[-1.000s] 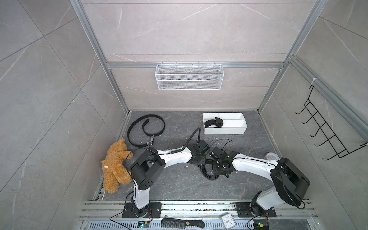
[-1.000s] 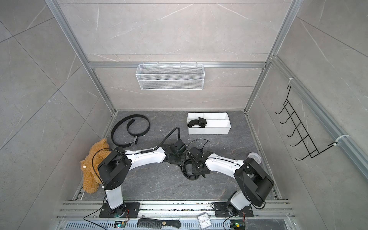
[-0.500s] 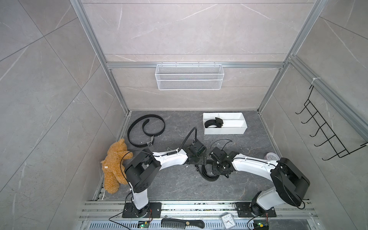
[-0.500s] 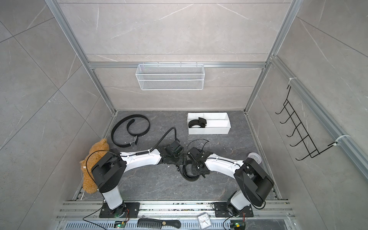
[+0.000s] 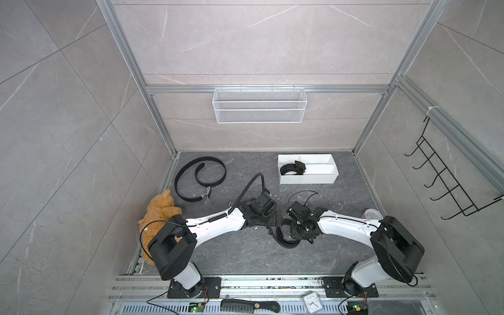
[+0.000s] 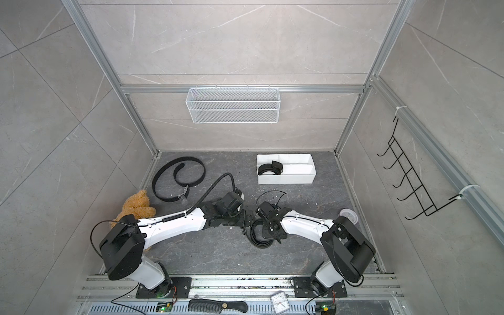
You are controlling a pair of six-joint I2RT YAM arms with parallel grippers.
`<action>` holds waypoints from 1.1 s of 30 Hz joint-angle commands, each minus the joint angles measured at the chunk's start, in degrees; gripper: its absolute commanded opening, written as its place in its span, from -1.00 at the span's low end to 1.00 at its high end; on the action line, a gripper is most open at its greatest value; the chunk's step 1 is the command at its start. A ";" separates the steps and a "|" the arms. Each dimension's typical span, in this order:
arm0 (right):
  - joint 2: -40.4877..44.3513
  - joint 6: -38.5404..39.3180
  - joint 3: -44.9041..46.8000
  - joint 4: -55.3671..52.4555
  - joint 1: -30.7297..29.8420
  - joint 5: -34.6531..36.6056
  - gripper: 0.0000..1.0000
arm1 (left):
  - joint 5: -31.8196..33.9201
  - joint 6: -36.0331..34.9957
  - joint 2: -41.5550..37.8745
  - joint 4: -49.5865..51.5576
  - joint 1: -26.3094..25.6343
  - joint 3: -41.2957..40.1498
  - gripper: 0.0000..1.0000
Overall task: Place the belts into the storage roll
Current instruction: Roll the belt at the center of the board, then pick up the belt from the center of the board.
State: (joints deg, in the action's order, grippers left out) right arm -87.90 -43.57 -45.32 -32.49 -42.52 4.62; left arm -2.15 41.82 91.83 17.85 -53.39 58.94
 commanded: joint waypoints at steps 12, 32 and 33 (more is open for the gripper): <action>0.16 -0.46 0.75 -1.38 -0.37 1.09 -1.00 | -2.91 4.17 7.85 -1.06 -2.69 0.05 0.92; 0.45 -0.20 1.27 -0.78 -0.54 0.65 -1.00 | -3.83 3.99 16.08 -2.47 -2.81 6.31 0.23; 0.51 -0.21 1.25 -0.76 -0.54 0.58 -1.00 | -3.74 4.05 16.42 -1.86 -2.83 6.51 0.14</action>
State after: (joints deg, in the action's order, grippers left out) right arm -87.83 -43.57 -45.21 -32.49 -42.63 5.04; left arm -3.55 46.39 105.95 15.03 -56.05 63.99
